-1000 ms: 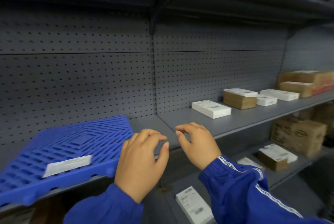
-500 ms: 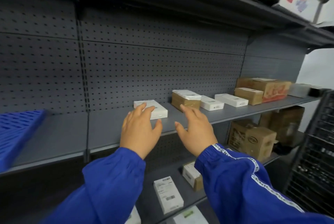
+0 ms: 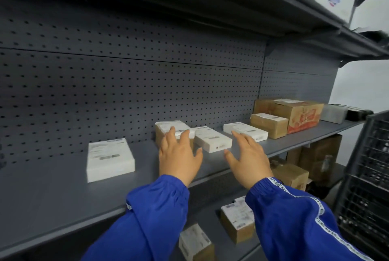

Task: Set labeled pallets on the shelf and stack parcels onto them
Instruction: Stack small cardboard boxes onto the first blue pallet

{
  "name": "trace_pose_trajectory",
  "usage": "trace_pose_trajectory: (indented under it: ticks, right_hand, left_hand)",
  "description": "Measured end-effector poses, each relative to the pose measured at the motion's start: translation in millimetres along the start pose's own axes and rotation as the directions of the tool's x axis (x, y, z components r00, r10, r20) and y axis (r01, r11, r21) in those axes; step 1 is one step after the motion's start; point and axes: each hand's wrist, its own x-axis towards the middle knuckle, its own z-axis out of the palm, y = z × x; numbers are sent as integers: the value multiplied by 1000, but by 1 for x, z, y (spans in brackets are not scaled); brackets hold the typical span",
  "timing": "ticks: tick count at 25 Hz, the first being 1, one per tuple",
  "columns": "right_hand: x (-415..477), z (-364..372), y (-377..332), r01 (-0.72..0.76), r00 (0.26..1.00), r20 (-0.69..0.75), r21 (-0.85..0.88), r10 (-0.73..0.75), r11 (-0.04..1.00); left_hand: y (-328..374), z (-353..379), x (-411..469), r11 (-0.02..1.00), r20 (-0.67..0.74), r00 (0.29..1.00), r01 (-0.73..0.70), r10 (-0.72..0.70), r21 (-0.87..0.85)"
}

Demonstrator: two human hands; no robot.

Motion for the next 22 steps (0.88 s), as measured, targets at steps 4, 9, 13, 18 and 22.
trace_pose_trajectory:
  ticks: [4,9,13,18,22]
  right_hand:
    - [49,4,49,-26,999,-23,-13,25,1000]
    - [106,12,112,-50,997,-54,37,52,998]
    - [158,14,175,-46,997,-70,-18,45,999]
    - [231,12,265,-89,996,-13,-119,88,989]
    - [273,12,310,-101,986,116,-140,118,985]
  left_hand:
    - [0,44,47,984,-68,994,90,-80,155]
    - [-9,72,78,900,-72,985,174,-159,399]
    - [-6,82,94,824,-99,960,277,-263,494]
    - [3,98,102,740,-313,883,464,-349,486]
    - [-45,111,113,699,-397,777,621,-488,356]
